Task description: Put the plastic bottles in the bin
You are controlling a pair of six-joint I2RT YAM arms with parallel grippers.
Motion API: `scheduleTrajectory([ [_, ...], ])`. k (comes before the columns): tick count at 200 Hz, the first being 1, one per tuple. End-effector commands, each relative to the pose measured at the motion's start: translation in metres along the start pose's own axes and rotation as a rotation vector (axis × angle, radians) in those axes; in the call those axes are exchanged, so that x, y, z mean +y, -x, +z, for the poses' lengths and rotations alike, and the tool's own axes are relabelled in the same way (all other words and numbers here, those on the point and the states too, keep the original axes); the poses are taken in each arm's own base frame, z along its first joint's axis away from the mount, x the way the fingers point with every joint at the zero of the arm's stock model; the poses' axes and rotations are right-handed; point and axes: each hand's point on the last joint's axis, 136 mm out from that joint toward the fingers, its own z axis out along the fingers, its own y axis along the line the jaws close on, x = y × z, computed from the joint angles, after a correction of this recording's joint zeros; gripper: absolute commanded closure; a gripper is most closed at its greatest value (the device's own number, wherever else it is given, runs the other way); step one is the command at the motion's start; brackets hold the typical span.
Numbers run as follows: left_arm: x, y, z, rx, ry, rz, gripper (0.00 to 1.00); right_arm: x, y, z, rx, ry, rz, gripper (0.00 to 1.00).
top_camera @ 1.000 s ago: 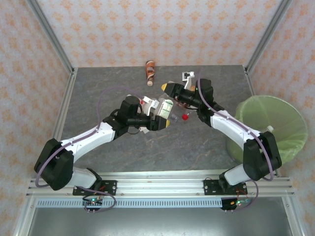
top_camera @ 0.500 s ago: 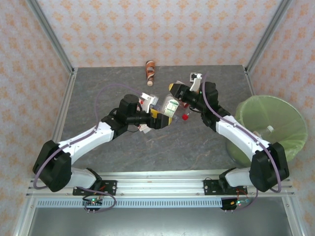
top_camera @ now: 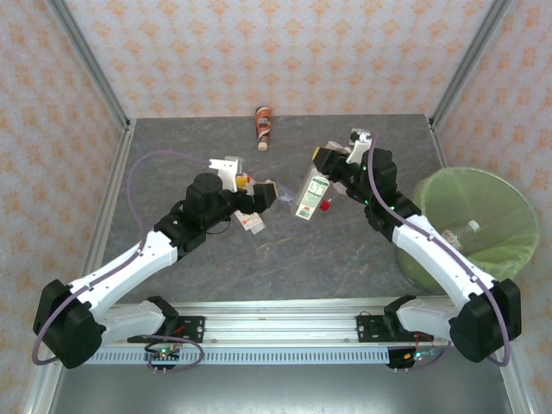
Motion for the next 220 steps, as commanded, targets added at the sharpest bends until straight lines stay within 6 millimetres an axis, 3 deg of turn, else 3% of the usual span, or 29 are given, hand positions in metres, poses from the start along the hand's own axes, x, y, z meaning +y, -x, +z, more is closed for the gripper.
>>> scheduleTrajectory([
  [1,0.059,0.018,-0.021,-0.142,0.314,-0.082,0.0,-0.01,0.023,-0.015,-0.043,-0.129,-0.101,1.0],
  [31,0.08,0.019,-0.036,-0.2,0.42,-0.131,0.0,-0.007,0.051,-0.035,-0.093,-0.201,-0.197,1.0],
  [80,0.095,0.011,-0.038,-0.209,0.49,-0.145,0.0,-0.007,0.112,-0.086,-0.321,-0.358,-0.351,1.0],
  [141,0.084,0.005,-0.019,-0.138,0.436,-0.118,0.0,-0.003,0.159,-0.154,-0.5,-0.521,-0.501,1.0],
  [171,0.069,0.0,-0.006,-0.083,0.349,-0.088,0.0,-0.019,0.178,-0.196,-0.523,-0.752,-0.6,1.0],
  [220,0.058,0.007,0.006,-0.059,0.316,-0.055,0.0,-0.039,0.186,-0.221,-0.53,-0.878,-0.667,1.0],
])
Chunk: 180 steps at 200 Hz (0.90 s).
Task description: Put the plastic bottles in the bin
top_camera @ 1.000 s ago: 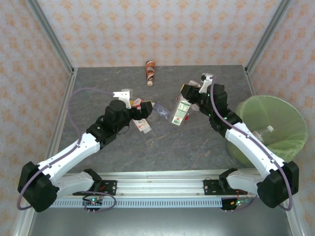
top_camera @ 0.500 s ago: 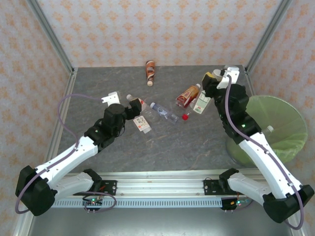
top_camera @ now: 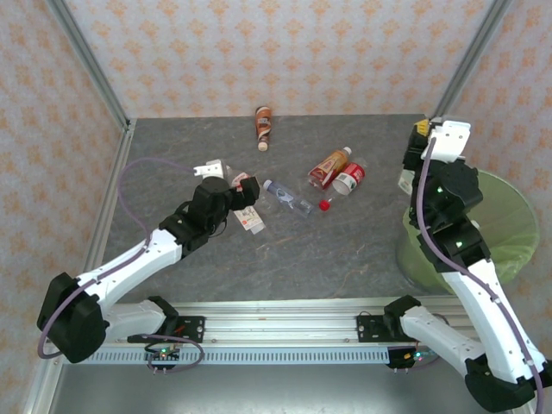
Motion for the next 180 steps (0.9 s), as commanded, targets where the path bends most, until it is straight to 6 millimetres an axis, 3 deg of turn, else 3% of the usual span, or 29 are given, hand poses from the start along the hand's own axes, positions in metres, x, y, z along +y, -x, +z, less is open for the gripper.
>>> scheduleTrajectory([
  [1,-0.015,0.016,0.0,-0.014,-0.041,0.031,0.0,-0.027,0.001,-0.001,0.0,-0.105,-0.069,1.0],
  [35,-0.025,0.015,0.005,0.005,-0.074,0.03,0.0,-0.053,0.004,0.003,-0.026,-0.187,-0.03,1.0],
  [52,-0.024,0.013,0.007,0.009,-0.071,0.021,0.0,-0.07,-0.004,0.007,0.012,-0.271,-0.067,1.0],
  [89,-0.029,0.016,0.009,0.018,-0.074,0.018,0.0,-0.112,-0.04,0.011,0.116,-0.48,-0.149,1.0],
  [121,-0.037,0.021,0.008,0.042,-0.088,0.057,0.0,-0.135,-0.081,0.016,0.201,-0.576,-0.167,1.0],
  [180,-0.032,0.016,0.0,0.05,-0.09,0.001,0.0,-0.127,-0.153,0.023,0.427,-0.513,-0.307,0.99],
])
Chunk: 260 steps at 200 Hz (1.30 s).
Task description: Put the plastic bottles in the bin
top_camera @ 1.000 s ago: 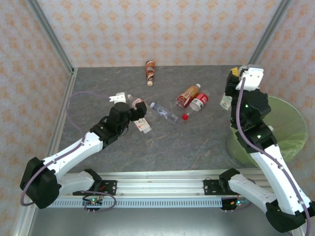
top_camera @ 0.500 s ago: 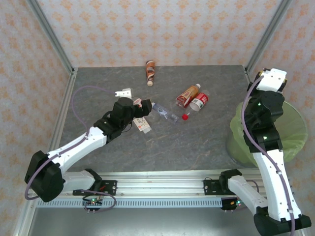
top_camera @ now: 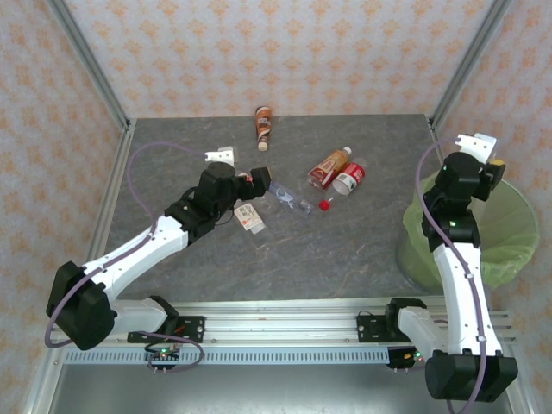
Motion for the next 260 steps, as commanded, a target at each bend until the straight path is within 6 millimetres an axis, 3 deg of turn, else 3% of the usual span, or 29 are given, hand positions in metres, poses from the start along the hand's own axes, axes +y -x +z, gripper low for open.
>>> scheduleTrajectory([
  [1,0.004,-0.001,-0.009,0.009,0.0,-0.031,0.0,0.008,-0.027,0.001,0.065,0.022,-0.067,0.99],
  [61,0.018,-0.01,-0.02,0.045,0.06,-0.001,0.0,0.029,-0.087,0.012,0.183,0.015,-0.188,0.8],
  [86,0.026,-0.01,-0.021,0.033,0.087,-0.008,0.0,0.041,-0.099,0.016,0.222,0.05,-0.227,0.69],
  [114,0.028,-0.013,-0.018,0.035,0.096,-0.03,0.0,0.047,-0.1,0.014,0.241,0.094,-0.227,0.59],
  [162,0.027,-0.015,-0.015,0.057,0.099,-0.017,0.0,0.042,-0.099,0.011,0.262,0.09,-0.218,0.28],
  [193,0.028,-0.017,-0.013,0.059,0.109,-0.023,0.0,0.04,-0.094,0.008,0.262,0.101,-0.192,0.21],
  [260,0.034,-0.023,-0.009,0.076,0.14,-0.035,0.0,0.03,-0.08,-0.003,0.234,0.114,-0.105,0.16],
])
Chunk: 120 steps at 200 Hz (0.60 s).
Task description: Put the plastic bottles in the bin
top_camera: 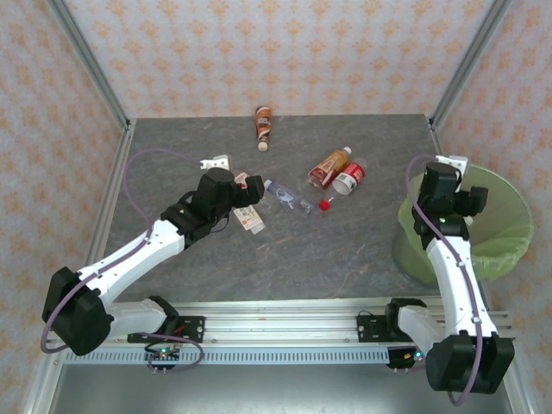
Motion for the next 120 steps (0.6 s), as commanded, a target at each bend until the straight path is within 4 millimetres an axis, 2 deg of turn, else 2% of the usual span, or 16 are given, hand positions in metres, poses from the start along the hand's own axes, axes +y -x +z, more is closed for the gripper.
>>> scheduleTrajectory([
  [1,0.01,0.0,0.001,0.001,0.05,-0.014,0.0,-0.012,0.013,-0.014,-0.036,0.014,0.079,0.16],
  [46,0.028,-0.004,0.005,0.011,0.152,-0.045,0.0,-0.019,0.027,-0.03,-0.079,0.069,0.182,0.06],
  [57,0.031,-0.007,0.007,0.027,0.176,-0.052,0.0,-0.019,0.03,-0.032,-0.092,0.087,0.21,0.0],
  [92,0.037,-0.022,0.014,0.088,0.219,-0.089,0.0,-0.018,0.04,-0.042,-0.116,0.151,0.314,0.01],
  [120,0.045,-0.04,0.018,0.147,0.256,-0.147,0.0,-0.013,0.057,-0.061,-0.131,0.273,0.403,0.01],
])
